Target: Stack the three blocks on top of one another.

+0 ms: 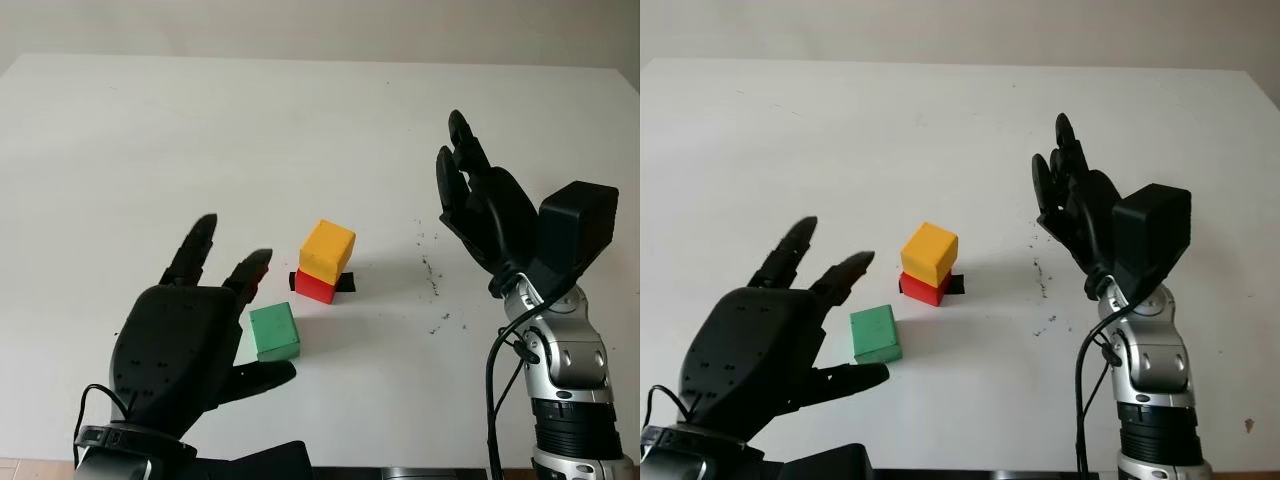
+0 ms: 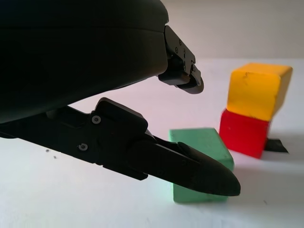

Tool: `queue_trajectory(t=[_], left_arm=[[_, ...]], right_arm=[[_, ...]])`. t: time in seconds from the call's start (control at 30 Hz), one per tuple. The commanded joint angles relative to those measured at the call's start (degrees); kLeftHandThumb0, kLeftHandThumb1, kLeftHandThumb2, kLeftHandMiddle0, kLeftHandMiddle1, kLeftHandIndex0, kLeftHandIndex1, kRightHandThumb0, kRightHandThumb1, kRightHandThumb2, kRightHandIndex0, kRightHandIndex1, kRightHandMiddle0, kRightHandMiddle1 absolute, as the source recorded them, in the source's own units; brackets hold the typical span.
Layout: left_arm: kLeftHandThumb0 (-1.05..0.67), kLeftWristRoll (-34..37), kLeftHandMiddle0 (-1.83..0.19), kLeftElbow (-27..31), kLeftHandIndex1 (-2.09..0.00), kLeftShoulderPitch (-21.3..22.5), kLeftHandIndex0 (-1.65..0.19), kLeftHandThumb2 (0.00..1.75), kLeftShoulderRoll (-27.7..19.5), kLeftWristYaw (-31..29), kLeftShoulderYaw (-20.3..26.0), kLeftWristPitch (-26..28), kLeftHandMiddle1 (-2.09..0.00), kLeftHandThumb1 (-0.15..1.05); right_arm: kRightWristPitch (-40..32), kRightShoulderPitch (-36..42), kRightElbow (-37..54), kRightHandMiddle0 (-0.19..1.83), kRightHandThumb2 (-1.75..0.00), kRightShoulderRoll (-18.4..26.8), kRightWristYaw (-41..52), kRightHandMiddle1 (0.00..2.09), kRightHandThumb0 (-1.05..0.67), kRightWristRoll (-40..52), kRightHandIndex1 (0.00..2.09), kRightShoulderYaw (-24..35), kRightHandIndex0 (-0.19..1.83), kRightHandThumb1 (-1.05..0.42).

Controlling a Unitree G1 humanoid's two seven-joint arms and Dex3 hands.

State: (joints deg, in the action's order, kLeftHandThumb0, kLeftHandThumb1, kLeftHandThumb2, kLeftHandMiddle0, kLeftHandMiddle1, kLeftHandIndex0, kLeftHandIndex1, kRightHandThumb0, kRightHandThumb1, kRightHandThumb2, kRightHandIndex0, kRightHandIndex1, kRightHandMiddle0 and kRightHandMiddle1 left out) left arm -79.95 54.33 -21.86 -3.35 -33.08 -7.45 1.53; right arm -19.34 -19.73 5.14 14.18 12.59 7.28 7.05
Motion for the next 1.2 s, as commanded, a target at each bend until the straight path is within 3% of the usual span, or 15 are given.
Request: queue_trajectory(t=[0.0,0.2,0.43,0.6,1.0,1.17], left_arm=[[-0.95,1.6,0.0,1.4,-0.22,-0.2,-0.31,0.08,0.3,-0.9,0.5,0.1,-0.06,1.05],[-0.96,-0.9,-0.02,1.2,-0.26,-0.2,-0.31,0.07,0.4,-0.1,0.8,-0.9,-0.06,1.04],[-0.93,-6.1,-0.04,-0.7,-0.33,-1.7,-0.33,0.06,1.4,7.0,-0.3,-2.2,-0.06,1.03],[-0.93,-8.9,-0.06,-1.8,-0.76,-2.0,-0.12,0.05,0.9,9.5,-0.3,-3.1,-0.05,1.04],[-0.92,-7.4,-0.06,-4.0,-0.96,-1.7,-0.05,0.05,1.4,8.8,-0.5,-2.0,-0.05,1.02],[-0.93,-6.7,-0.05,-4.2,-1.14,-1.5,0.02,0.06,0.8,7.6,-0.2,-2.0,-0.05,1.03]], right_arm=[[-0.2,0.0,0.7,-0.19,-0.61,0.8,-0.2,0.0,-0.74,0.2,0.0,0.6,-0.19,-1.05],[0.2,0.0,0.4,-0.19,-0.61,1.0,-0.7,0.0,-0.73,-0.7,0.0,0.3,-0.19,-1.05],[0.2,0.4,0.9,-0.19,-0.6,1.4,-0.2,0.0,-0.73,-0.5,0.0,0.3,-0.19,-1.05],[-0.5,0.5,1.3,-0.19,-0.58,1.2,-0.3,0.0,-0.72,-0.3,0.0,0.3,-0.19,-1.05],[-0.4,0.7,1.6,-0.19,-0.56,1.3,0.1,0.02,-0.71,0.1,0.0,0.3,-0.19,-1.05],[-0.2,0.8,1.6,-0.19,-0.56,1.2,0.0,0.01,-0.71,0.0,0.0,0.3,-0.19,-1.05]])
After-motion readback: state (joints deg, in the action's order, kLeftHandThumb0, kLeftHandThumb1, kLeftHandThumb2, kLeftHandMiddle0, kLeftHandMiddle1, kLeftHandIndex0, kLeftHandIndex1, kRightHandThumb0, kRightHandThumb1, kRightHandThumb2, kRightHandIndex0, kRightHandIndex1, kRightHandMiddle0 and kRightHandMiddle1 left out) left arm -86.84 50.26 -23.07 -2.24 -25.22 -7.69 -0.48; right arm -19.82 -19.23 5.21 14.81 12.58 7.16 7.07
